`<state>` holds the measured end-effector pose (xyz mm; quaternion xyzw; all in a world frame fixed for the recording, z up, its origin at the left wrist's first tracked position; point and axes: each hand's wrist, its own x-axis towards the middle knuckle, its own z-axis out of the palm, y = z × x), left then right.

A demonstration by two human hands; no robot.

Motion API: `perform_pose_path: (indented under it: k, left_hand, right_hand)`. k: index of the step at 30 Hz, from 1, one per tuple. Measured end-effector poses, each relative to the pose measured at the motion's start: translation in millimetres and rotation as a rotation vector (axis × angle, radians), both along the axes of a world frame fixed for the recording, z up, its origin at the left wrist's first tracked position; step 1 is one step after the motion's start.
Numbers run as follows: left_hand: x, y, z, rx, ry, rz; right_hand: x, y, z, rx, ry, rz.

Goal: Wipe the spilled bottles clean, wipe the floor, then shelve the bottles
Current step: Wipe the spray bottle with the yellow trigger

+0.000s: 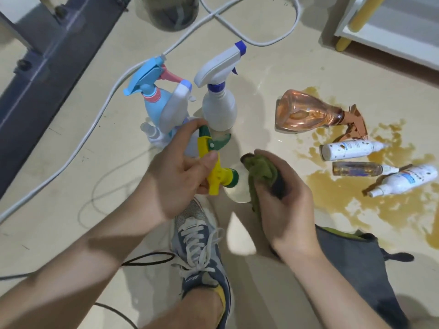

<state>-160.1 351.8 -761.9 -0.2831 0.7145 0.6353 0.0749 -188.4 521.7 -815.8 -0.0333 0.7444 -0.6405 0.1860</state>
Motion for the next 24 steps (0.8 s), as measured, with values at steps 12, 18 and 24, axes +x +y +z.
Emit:
perform_pose_path:
  k: [12,18,24]
  left_hand:
    - [1.3,16.5,0.4,0.088,0.026,0.123]
    - [-9.6,32.3,2.4,0.064,0.019,0.167]
    - [-15.9,43.5,0.3,-0.176,0.021,-0.005]
  right_hand:
    - [5.6,-15.4,18.0,0.414,0.240,0.403]
    - [19.5,7.5,32.1,0.250,0.321,0.276]
    - [-34.2,6.8,56.2,0.063,-0.098,0.529]
